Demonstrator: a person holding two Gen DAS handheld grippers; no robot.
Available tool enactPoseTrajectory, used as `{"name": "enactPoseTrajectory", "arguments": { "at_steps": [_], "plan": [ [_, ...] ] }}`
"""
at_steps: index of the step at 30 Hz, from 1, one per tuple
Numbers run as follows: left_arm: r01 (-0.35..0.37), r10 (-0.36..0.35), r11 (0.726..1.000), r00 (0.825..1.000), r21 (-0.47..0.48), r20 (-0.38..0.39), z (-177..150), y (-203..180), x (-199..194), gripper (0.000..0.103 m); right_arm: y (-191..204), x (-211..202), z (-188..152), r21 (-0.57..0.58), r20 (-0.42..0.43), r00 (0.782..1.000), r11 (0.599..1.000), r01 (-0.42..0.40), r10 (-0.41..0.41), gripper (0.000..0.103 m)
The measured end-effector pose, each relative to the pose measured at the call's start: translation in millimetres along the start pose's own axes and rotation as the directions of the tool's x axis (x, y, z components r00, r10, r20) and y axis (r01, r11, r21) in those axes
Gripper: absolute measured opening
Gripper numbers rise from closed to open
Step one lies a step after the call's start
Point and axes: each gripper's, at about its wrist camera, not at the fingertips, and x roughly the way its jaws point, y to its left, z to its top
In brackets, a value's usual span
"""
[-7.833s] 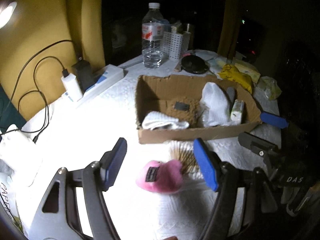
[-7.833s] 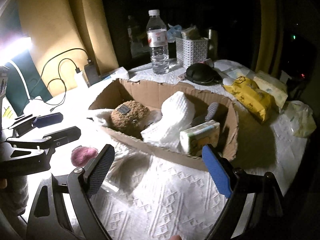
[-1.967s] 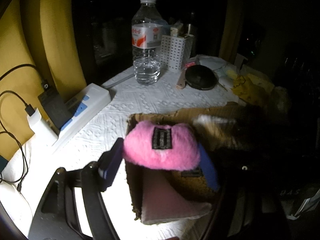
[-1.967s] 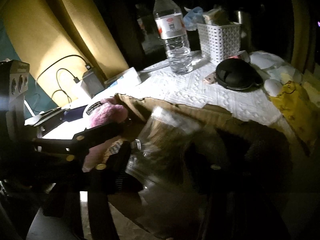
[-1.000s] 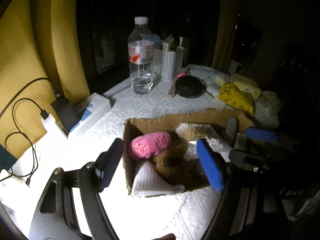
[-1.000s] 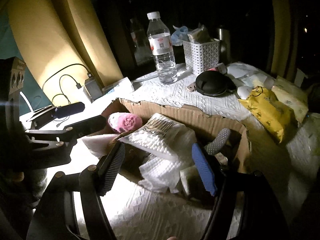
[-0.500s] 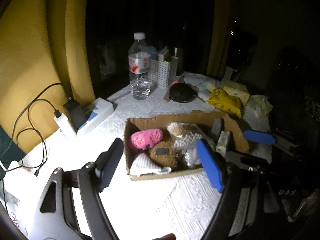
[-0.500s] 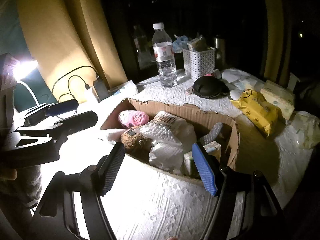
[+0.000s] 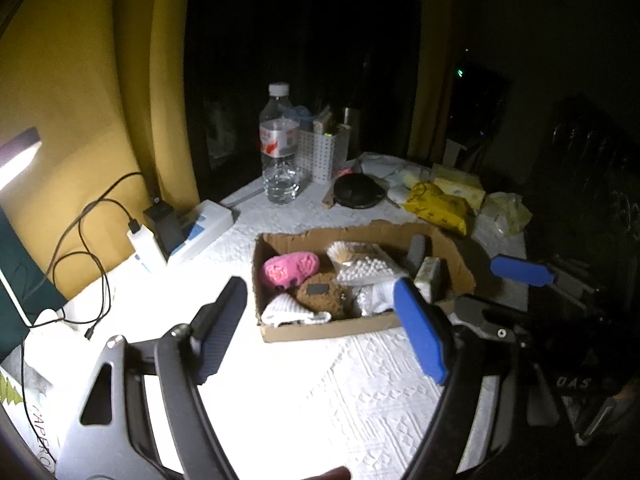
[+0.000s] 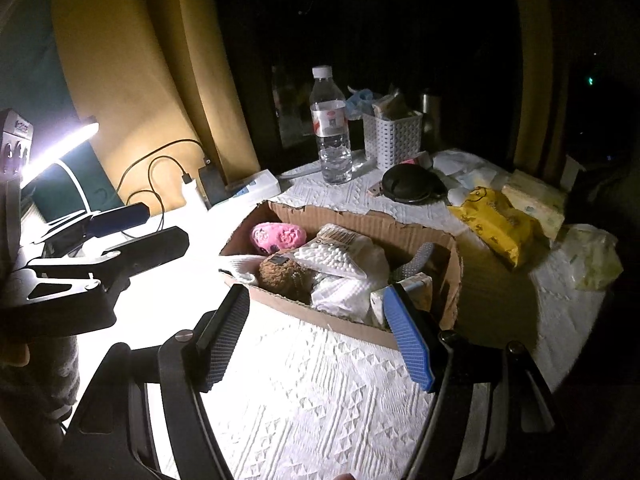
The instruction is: Organize soft objects
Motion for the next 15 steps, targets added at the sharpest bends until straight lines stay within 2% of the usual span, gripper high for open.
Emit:
{"name": "enactPoseTrajectory", "arguments": {
  "at_steps": [15],
  "plan": [
    [-0.014,0.014,1.000,1.000,0.002,0.022,9,0,-38,0.077,14,-44,0,0.027,0.037,0.994,0.995,0.099,-0.100,0.073]
  ]
}}
